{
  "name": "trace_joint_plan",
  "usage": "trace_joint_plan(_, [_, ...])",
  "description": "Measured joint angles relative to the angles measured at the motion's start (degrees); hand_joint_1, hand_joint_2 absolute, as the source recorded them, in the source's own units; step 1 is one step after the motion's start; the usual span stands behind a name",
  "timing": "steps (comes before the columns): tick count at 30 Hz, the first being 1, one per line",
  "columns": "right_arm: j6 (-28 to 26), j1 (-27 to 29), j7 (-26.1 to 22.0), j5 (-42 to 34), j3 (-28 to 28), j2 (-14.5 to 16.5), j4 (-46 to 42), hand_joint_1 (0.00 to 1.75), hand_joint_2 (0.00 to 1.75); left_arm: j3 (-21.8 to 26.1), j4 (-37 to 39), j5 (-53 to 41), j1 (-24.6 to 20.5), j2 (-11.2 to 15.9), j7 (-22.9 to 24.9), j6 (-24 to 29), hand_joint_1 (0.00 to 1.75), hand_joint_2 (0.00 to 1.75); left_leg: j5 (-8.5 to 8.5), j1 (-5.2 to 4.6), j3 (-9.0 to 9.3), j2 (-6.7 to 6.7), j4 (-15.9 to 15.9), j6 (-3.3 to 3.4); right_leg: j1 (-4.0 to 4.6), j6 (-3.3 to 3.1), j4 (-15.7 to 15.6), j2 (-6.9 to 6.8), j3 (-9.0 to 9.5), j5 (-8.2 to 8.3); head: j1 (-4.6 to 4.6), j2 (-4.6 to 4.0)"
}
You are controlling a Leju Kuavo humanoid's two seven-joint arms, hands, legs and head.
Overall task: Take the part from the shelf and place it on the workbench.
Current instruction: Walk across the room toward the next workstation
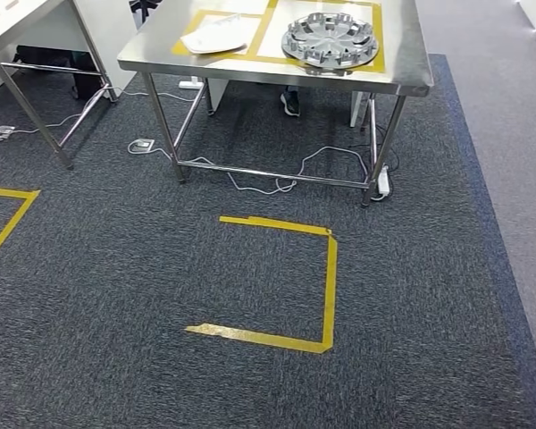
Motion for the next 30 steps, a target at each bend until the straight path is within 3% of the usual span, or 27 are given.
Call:
trace_joint_plan(2, [-0.04, 0.06, -0.01, -0.05, 0.01, 0.02, 0.07, 0.0, 0.0, -0.18, 0.1, 0.34, 0.06, -0.05, 0.02, 0.07, 0.0, 0.0, 0.77, 0.22, -0.78, 0.22, -0.28, 0.64, -0.15, 0.67, 3.92, 0.42, -1.95, -2.93, 0.3, 0.0])
trace_joint_plan(4, [-0.07, 0.07, -0.05, -0.06, 0.02, 0.02, 0.17, 0.0, 0.0, -0.37, 0.21, 1.0, 0.05, -0.07, -0.07, 0.19, 0.0, 0.0, 1.38, 0.05, -1.71, 0.35, -0.22, 0.94, -0.38, 1.17, 11.63, 0.69, -5.1, -7.35, 0.57, 0.0])
trace_joint_plan(5, [-0.07, 0.07, -0.1, -0.06, 0.01, 0.02, 0.22, 0.0, 0.0, -0.54, 0.26, 1.46, 0.05, -0.07, -0.15, 0.26, 0.0, 0.0, 1.68, -0.04, -2.14, 0.39, -0.17, 0.95, -0.48, 1.33, 14.9, 0.7, -6.24, -8.75, 0.56, 0.0])
trace_joint_plan(6, [-0.08, 0.08, -0.15, -0.05, 0.01, 0.02, 0.28, 0.0, 0.0, -0.79, 0.31, 1.98, 0.03, -0.08, -0.24, 0.35, 0.0, 0.0, 1.92, -0.1, -2.51, 0.43, -0.08, 0.9, -0.53, 1.42, 16.34, 0.71, -6.42, -9.09, 0.56, 0.0])
trace_joint_plan(7, [-0.1, 0.09, -0.21, -0.06, -0.01, 0.02, 0.35, 0.0, 0.0, -1.08, 0.35, 2.49, -0.01, -0.08, -0.33, 0.43, 0.0, 0.0, 2.11, -0.13, -2.83, 0.45, 0.08, 0.83, -0.57, 1.46, 15.35, 0.7, -5.35, -8.32, 0.56, 0.0])
trace_joint_plan(10, [-0.27, 0.0, -0.5, -0.11, -0.03, 0.02, 0.5, 0.0, 0.0, -1.74, 0.5, 3.71, -0.19, -0.06, -0.63, 0.56, 0.0, 0.0, 2.28, -0.25, -3.5, 0.45, 0.93, 0.49, -0.61, 1.14, 3.03, 0.69, 2.2, -3.84, 0.58, 0.0])
trace_joint_plan(12, [-0.5, -0.11, -0.82, -0.16, -0.05, 0.02, 0.56, 0.0, 0.0, -2.02, 0.56, 4.38, -0.34, -0.01, -0.89, 0.63, 0.0, 0.0, 2.2, -0.5, -3.96, 0.43, 1.52, 0.23, -0.59, 0.67, -1.43, 0.73, 4.38, -3.28, 0.54, 0.0])
trace_joint_plan(16, [-0.81, -0.08, -1.57, -0.43, -0.22, 0.04, 0.68, 0.0, 0.0, -2.76, 0.67, 5.49, -0.47, 0.07, -1.57, 0.73, 0.0, 0.0, 2.39, -0.56, -4.33, 0.37, 1.74, 0.73, -0.45, 0.31, -1.68, 0.69, 4.19, -3.22, 0.51, 0.0])
trace_joint_plan(25, [-0.79, -0.41, -2.11, -0.8, -0.56, 0.04, 0.93, 0.0, 0.0, -3.0, 0.77, 5.88, -0.47, 0.15, -2.17, 0.75, 0.0, 0.0, 2.88, -0.24, -4.38, 0.25, 1.59, -0.38, -0.08, -0.29, -1.38, 0.55, 3.97, -3.18, 0.52, 0.0])
trace_joint_plan(30, [-0.51, -0.42, -1.39, -2.74, -1.07, 0.04, 0.92, 0.0, 0.0, -3.0, 0.78, 5.99, -0.43, 0.14, -2.54, 0.75, 0.0, 0.0, 2.84, -0.24, -4.54, 0.25, 1.61, -0.53, -0.13, -0.32, -1.34, 0.56, 3.85, -3.2, 0.55, 0.0])
